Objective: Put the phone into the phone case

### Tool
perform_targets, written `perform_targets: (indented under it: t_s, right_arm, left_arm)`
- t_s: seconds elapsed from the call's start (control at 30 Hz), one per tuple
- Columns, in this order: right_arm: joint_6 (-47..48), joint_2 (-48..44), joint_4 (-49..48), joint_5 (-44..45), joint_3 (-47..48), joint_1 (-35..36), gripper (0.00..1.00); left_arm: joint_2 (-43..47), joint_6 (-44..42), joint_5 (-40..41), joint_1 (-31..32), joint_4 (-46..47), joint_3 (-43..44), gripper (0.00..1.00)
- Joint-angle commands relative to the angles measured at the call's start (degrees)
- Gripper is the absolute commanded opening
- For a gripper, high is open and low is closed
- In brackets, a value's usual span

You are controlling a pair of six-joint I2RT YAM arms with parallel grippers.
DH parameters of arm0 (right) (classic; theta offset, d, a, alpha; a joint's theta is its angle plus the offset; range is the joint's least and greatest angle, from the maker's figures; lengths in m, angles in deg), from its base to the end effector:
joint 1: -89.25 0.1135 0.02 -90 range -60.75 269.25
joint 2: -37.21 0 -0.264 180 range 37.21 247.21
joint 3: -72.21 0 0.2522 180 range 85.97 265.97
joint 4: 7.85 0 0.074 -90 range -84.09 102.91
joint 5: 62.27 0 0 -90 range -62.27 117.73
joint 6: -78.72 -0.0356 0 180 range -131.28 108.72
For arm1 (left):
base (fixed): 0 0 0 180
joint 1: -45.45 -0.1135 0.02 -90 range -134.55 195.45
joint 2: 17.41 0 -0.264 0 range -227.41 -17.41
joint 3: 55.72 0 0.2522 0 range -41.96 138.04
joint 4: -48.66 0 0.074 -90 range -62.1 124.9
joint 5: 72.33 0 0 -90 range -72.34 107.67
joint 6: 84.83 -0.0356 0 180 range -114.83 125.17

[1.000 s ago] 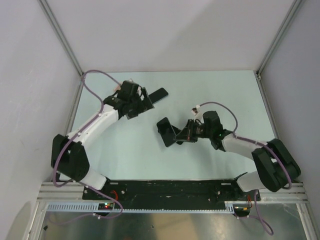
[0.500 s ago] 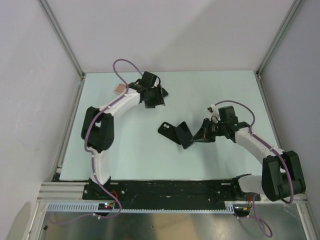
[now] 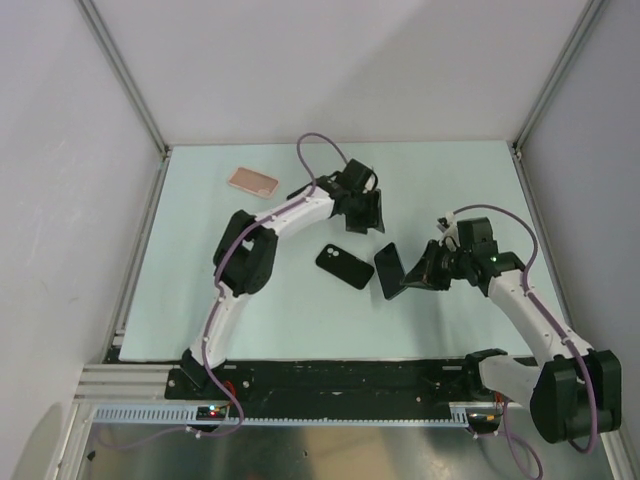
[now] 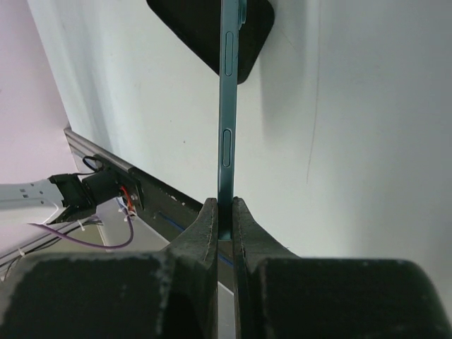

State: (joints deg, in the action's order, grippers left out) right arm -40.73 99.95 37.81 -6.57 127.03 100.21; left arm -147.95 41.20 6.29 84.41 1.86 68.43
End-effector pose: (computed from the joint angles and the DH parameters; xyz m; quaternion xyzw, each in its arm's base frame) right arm 0.2026 0.0597 0.2302 0.0549 0.9107 0.3660 0.1835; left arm 0.3902 -0.3246 0.1989 0.0554 0.9431 -0.2659 0.1920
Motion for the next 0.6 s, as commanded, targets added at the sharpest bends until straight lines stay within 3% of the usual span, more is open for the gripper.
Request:
perform_targets:
  t_s: [0.0,0.3,0.57]
  right_arm:
    - [0.56,-3.40,1.74,-0.13,2.69,-1.37,0.00]
    - [0.53,-2.66,0.74,-0.82,2.29,-1.11,0.00]
    - [-0.21,0.26,-2.17,-1.14,1.99,3.54,0.00]
  left_arm:
    - [-0.57,3.90,-2.21,1.80,0.17,-0.31,0.55]
    - [8.41,10.36,7.06,2.29,2.92,-18.22,0.52]
    - [16.88,13.43,8.07,2.55,7.45,-31.28,0.51]
